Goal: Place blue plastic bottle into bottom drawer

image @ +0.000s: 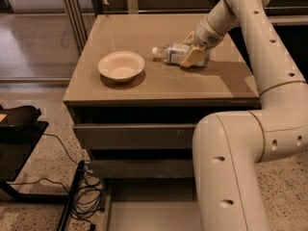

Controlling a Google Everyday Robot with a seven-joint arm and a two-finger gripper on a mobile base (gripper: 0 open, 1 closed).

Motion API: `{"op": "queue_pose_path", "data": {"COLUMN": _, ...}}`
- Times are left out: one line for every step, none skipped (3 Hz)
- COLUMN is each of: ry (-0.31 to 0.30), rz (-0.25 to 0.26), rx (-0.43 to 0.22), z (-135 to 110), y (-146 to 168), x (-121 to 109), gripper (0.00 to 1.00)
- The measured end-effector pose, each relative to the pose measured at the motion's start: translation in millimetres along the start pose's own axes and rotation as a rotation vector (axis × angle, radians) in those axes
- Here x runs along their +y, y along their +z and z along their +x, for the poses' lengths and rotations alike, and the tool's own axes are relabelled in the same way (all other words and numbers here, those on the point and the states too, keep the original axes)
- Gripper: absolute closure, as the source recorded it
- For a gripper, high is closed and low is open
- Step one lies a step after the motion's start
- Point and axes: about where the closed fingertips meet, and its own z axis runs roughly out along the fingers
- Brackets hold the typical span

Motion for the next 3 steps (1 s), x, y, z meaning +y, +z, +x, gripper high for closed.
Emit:
{"op": "queue_pose_path", "data": {"ry": -0.002, "rz": 0.013, "rx": 0.000, "z": -1, "y": 4, "x": -5, "gripper": 1.00}}
{"op": "queue_pose_path", "data": {"ry": -0.002, "rz": 0.015, "rx": 0.002, "z": -1, "y": 2, "x": -5, "gripper": 1.00}}
{"op": "queue_pose_path", "data": {"ry": -0.028, "rz": 0.040, "rx": 0.003, "z": -5, "y": -30, "x": 0, "gripper": 1.00}}
